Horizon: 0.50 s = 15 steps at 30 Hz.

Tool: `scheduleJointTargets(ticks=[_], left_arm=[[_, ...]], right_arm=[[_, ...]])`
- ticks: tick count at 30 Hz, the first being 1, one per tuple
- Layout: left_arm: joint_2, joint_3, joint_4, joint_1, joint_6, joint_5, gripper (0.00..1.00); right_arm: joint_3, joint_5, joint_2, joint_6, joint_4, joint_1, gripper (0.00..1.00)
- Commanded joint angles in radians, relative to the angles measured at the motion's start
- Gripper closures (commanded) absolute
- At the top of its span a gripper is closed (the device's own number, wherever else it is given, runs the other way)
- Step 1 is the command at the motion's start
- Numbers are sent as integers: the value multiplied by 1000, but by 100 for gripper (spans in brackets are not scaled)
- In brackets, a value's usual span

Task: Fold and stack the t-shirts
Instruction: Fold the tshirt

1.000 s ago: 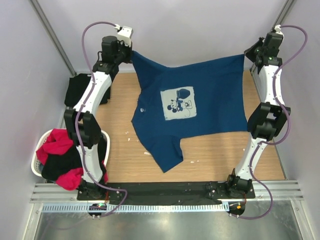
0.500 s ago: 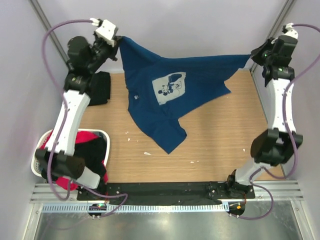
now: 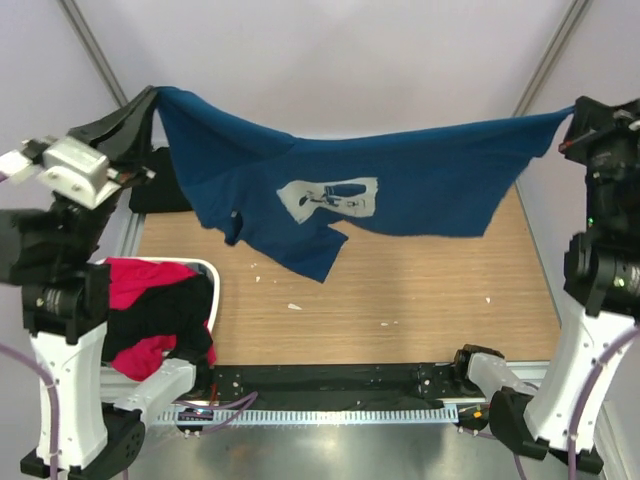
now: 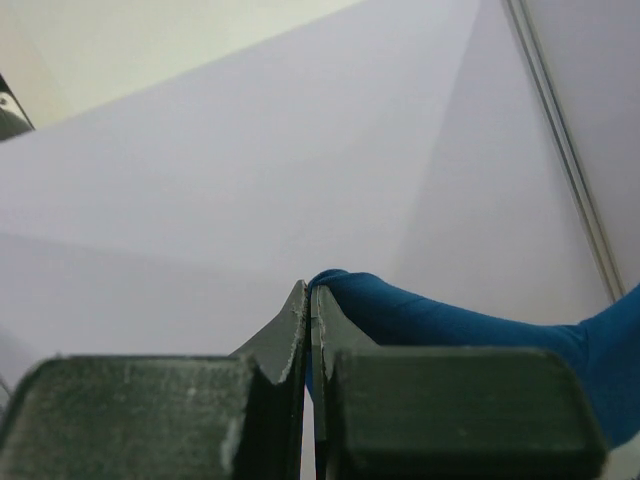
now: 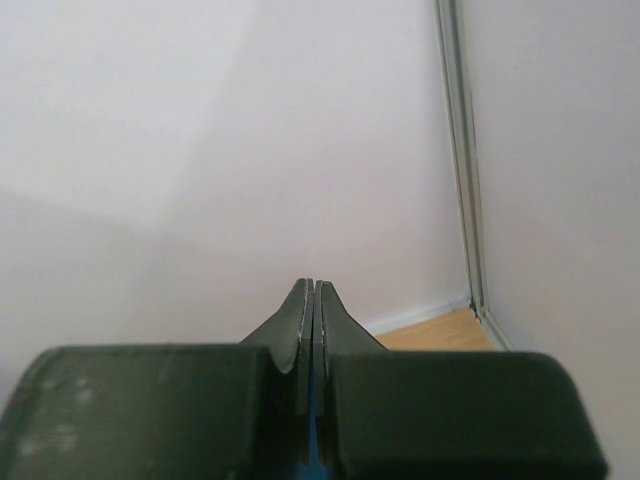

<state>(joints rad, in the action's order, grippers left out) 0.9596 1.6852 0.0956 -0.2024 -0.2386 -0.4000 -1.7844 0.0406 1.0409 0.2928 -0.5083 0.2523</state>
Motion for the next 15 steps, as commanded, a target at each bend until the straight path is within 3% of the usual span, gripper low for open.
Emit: scheduleJointTargets(ticks=[1,10,15], left_arm=[[14,96,21,6,38,52,100],[154,540,225,4,85,67,100],[258,640,312,4,87,262,100]], right_arm=[[-145,-73,-10,-37,-86,2,99],[-449,-156,50,-61,-222,2,99],[-431,-197,102,-58,-285,2,99]])
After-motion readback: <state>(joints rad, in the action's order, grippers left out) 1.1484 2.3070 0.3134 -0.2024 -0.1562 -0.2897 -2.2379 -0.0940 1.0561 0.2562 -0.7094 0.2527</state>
